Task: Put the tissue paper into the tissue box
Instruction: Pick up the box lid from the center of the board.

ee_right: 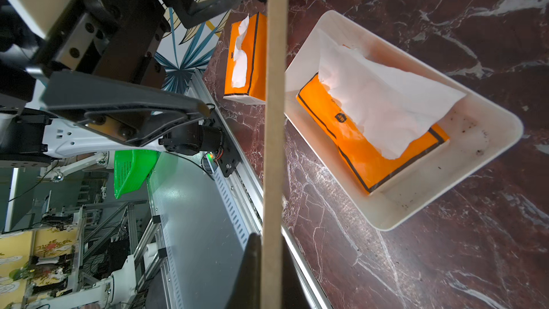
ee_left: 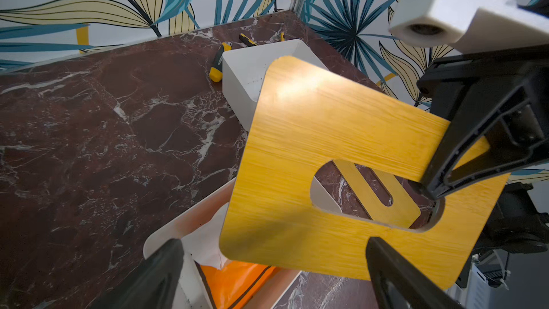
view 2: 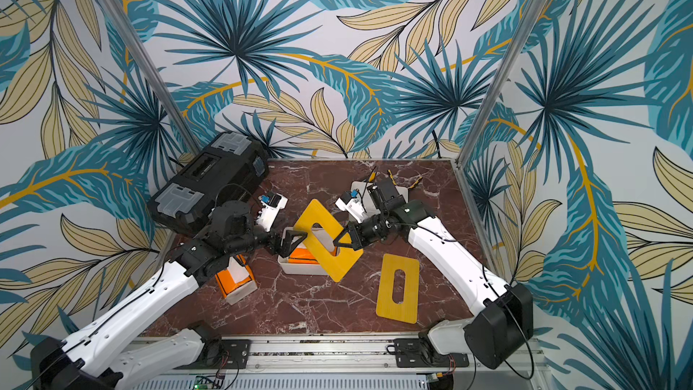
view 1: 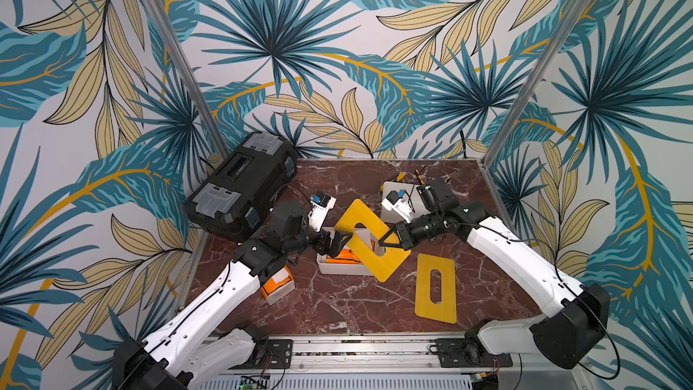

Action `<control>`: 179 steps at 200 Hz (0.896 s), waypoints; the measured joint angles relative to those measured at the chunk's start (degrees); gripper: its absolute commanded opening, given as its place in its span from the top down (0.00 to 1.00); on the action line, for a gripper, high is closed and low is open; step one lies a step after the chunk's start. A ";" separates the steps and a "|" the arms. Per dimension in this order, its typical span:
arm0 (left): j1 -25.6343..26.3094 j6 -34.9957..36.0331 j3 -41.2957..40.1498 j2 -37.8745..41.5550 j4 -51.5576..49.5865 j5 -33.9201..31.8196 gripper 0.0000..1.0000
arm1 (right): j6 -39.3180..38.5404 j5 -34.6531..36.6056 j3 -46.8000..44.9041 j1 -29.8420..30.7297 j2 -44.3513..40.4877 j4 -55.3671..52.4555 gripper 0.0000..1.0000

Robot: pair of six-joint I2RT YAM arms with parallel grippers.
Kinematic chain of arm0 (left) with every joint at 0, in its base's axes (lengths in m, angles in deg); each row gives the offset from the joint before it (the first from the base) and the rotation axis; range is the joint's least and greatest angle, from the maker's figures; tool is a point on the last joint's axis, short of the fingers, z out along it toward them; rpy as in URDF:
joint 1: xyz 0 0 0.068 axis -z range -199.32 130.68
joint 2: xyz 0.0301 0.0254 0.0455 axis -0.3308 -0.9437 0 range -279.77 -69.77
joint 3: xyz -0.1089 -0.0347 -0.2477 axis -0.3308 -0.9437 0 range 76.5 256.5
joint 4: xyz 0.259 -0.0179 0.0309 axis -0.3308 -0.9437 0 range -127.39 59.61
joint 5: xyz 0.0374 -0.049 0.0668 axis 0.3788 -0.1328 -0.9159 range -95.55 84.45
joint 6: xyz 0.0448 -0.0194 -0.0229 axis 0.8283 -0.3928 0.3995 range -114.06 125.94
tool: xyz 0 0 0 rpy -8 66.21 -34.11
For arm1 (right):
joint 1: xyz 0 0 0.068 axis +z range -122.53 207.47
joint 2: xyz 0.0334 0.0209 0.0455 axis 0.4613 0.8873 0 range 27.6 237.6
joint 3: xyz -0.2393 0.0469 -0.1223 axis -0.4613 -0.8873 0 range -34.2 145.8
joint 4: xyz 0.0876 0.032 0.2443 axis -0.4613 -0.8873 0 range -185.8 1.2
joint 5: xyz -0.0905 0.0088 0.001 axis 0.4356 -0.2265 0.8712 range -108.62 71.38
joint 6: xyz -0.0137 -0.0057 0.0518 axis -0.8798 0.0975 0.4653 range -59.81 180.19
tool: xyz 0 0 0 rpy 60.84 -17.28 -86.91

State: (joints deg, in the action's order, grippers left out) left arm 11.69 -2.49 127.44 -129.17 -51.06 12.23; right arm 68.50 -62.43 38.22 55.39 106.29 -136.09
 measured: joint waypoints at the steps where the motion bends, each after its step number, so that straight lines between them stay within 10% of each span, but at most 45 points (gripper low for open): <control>1: 0.00 0.02 0.00 -0.04 0.00 0.00 0.01 | -0.02 -0.04 -0.02 0.07 0.02 0.00 1.00; 105: 0.63 1.81 0.90 -6.47 -1.18 2.49 0.19 | 2.08 -2.73 -1.42 2.95 0.50 0.96 1.00; 179: 1.53 4.39 0.96 -7.74 -1.46 1.90 0.59 | 3.28 -4.24 -1.42 2.89 2.99 0.44 1.00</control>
State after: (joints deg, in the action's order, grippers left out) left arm 13.22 1.91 128.40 -136.90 -52.52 14.13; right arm 71.78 -66.67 36.80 58.28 109.29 -135.65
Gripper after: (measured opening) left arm 0.512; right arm 0.077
